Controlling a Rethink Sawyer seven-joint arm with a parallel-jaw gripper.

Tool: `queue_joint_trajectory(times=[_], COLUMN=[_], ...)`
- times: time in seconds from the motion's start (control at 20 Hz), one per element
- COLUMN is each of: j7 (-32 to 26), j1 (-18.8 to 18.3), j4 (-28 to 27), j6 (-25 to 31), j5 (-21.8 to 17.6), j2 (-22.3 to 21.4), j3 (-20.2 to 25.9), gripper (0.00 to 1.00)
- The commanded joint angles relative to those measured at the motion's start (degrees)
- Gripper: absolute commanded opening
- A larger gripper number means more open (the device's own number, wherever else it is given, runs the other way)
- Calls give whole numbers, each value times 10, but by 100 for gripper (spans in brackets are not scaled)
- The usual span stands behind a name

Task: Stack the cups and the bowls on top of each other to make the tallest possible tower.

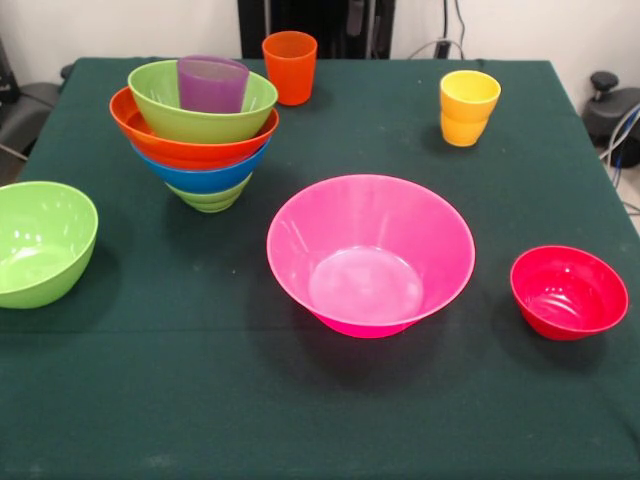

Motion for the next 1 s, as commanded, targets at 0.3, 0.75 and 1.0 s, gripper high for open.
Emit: queue_joint_trajectory(times=[0.3,0.75,1.0], j7=[-7,-8,-3], j1=[-48,-53,-50], j4=[48,42,35], j6=[26,26,16], j5=[-27,-35,-35], j2=[-13,-10,3], j3=[40,38,36], gripper=[100,100,100])
